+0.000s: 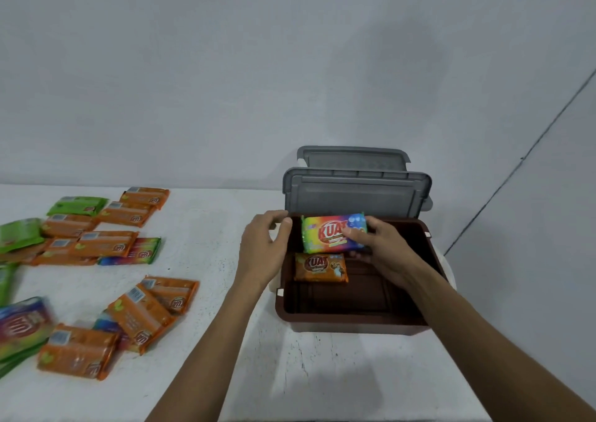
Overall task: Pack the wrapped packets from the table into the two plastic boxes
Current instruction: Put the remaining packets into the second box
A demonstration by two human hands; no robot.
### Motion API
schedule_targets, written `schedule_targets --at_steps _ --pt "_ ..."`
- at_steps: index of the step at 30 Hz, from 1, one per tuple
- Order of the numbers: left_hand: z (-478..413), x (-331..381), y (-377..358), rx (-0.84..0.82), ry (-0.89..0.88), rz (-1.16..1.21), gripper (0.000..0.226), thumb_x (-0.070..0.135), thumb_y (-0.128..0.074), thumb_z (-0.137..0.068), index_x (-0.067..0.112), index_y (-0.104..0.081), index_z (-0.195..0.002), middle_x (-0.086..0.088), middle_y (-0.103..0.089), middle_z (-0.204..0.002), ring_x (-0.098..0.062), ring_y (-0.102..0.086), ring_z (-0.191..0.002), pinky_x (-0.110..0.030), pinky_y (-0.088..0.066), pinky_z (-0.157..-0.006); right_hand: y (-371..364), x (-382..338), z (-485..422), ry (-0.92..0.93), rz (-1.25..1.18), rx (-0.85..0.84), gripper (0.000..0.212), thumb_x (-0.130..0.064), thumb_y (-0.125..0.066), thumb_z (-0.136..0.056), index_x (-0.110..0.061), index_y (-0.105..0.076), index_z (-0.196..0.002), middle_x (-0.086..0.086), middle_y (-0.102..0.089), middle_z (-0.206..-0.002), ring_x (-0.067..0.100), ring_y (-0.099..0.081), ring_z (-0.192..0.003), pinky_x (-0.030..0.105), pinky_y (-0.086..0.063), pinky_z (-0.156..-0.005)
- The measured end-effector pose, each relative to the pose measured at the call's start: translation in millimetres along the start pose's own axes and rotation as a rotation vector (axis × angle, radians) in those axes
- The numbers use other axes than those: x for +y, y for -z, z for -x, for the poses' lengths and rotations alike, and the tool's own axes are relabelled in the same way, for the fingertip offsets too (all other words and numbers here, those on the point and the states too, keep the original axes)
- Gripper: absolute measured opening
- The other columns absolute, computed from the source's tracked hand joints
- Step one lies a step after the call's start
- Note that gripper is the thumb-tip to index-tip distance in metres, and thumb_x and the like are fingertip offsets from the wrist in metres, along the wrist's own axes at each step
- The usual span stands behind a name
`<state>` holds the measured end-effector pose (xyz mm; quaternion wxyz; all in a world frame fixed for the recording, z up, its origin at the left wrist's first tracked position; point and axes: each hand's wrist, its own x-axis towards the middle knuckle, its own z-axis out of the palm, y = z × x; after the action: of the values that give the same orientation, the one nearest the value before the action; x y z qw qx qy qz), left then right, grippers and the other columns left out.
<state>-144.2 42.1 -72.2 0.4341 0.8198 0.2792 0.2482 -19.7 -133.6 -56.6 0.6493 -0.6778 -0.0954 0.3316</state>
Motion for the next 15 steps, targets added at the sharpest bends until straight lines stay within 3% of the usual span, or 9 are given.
schedule_targets --at_steps 3,6,11,15 --pt "-3.9 -10.7 -2.3 -0.01 -0.029 -0.172 0.037 0.038 -0.054 -0.095 0.027 -0.055 -0.13 -0.002 -0.049 -0.136 -0.019 -0.046 -0.123 -0.034 -0.041 -0.097 22.5 1.8 -1.9 -0.037 0.078 0.153 0.034 -0.017 -0.073 -0.085 -0.005 -0.061 -0.114 0.012 -0.07 -0.1 0.018 -0.065 -0.075 0.027 -0.052 -0.061" --pt "-4.4 -18.8 -9.8 -0.076 0.008 -0.191 0.041 0.035 -0.056 -0.094 0.028 -0.049 -0.134 -0.004 -0.047 -0.138 -0.021 -0.048 -0.123 -0.036 -0.043 -0.097 39.9 10.6 -6.3 -0.099 0.229 0.275 0.031 -0.02 -0.072 -0.087 -0.006 -0.059 -0.111 0.01 -0.068 -0.092 0.016 -0.059 -0.061 0.024 -0.049 -0.051" --pt "1.7 -19.2 -18.0 -0.045 0.006 -0.159 0.039 0.028 -0.052 -0.096 0.027 -0.049 -0.135 -0.002 -0.055 -0.129 -0.017 -0.055 -0.114 -0.028 -0.042 -0.086 49.9 33.6 -18.5 -0.229 0.302 0.373 0.033 -0.013 -0.069 -0.09 -0.001 -0.055 -0.117 0.009 -0.061 -0.086 0.019 -0.057 -0.066 0.027 -0.047 -0.051" --pt "2.7 -21.2 -19.4 -0.022 0.01 -0.155 0.039 0.03 -0.051 -0.097 0.027 -0.051 -0.136 -0.002 -0.057 -0.128 -0.017 -0.056 -0.114 -0.033 -0.046 -0.09 48.6 45.1 -29.8 -0.313 0.354 0.378 0.034 -0.012 -0.068 -0.09 0.002 -0.054 -0.119 0.012 -0.06 -0.091 0.022 -0.061 -0.076 0.028 -0.05 -0.054"
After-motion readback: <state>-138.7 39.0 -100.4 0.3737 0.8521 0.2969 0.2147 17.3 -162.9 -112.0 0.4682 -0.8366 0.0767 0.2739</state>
